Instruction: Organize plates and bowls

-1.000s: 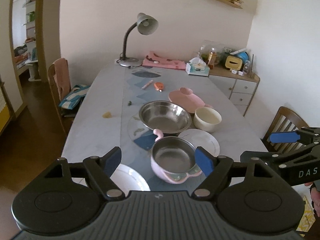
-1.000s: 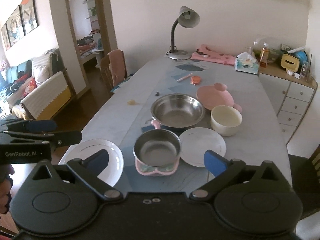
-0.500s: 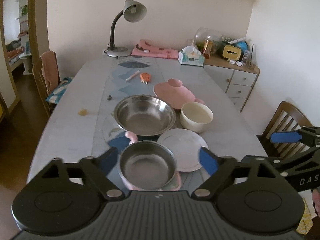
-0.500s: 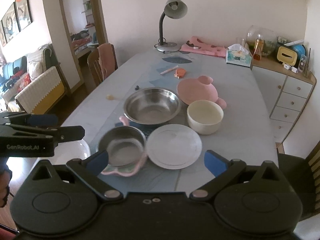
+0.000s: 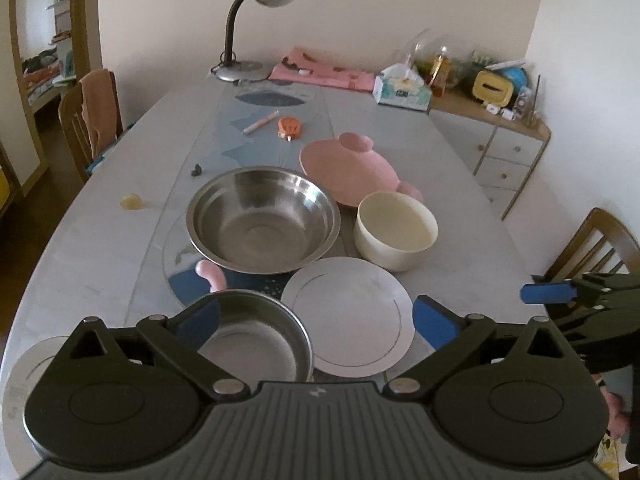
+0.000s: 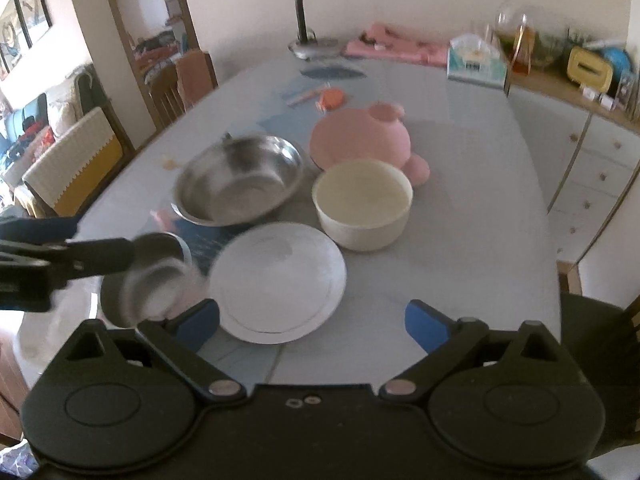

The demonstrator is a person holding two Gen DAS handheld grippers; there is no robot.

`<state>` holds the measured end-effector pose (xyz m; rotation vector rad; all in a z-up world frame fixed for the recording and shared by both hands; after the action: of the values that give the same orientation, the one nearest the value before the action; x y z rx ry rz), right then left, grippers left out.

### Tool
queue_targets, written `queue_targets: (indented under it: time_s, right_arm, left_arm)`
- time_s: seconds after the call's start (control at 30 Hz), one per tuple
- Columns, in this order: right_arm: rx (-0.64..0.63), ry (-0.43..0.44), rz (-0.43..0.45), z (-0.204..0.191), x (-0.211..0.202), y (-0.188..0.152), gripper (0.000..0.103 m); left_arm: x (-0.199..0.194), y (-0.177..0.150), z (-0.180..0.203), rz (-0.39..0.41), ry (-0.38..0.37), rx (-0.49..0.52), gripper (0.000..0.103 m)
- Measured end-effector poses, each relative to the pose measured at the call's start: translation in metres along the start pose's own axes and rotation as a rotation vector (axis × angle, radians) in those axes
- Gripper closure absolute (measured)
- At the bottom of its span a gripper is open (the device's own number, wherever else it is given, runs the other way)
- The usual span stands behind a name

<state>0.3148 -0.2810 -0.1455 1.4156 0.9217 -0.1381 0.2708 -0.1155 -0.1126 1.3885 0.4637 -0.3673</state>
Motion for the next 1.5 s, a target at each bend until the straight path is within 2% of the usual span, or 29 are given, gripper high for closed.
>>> queue_targets:
  time_s: [0.3, 0.53, 0.63, 0.9, 1.1, 1.3, 1.47, 1.5]
  right_arm:
    - [0.020, 0.055, -0.091, 0.032, 0.054, -0.004, 0.014]
    - [0.001, 0.120, -0.117, 0.044, 0.074, 0.003, 0.020]
    - [-0.012, 0.137, -0.141, 0.043, 0.084, 0.002, 0.022]
    - [-0.030, 0.166, -0.197, 0.044, 0.101, -0.005, 0.027]
    - [-0.036, 0.190, -0.228, 0.045, 0.109, -0.011, 0.030]
    - [0.038, 0.202, -0.247, 0.048, 0.125, -0.007, 0.046]
    - [0.119, 0.240, -0.277, 0.051, 0.135, -0.007, 0.072]
    - [0.135, 0.246, -0.283, 0.051, 0.136, -0.006, 0.074]
  left_arm:
    - [0.040, -0.010, 0.021, -0.071, 0.045, -0.018, 0.000]
    - [0.032, -0.030, 0.041, -0.105, 0.053, -0.127, 0.001]
    - [0.033, -0.040, 0.048, -0.127, 0.057, -0.157, 0.010]
    - [0.042, -0.065, 0.060, -0.192, 0.066, -0.199, 0.014]
    - [0.059, -0.085, 0.059, -0.245, 0.108, -0.272, 0.032]
    - [0.072, -0.097, 0.051, -0.257, 0.144, -0.328, 0.047]
    - [0.074, -0.101, 0.046, -0.269, 0.153, -0.345, 0.055]
    - [0.074, -0.101, 0.045, -0.271, 0.149, -0.347, 0.055]
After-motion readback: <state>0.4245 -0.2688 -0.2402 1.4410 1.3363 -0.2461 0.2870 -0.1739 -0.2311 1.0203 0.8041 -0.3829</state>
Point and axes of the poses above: each gripper's, at about its wrist camera, not at the fingertips, and x roughly the way its jaws point, z to its right, y to its top, the point moved 7 cm from there along x, roughly the way its jaws point, and after that the axes turned 15 degrees about z, right-handed, at the moved point
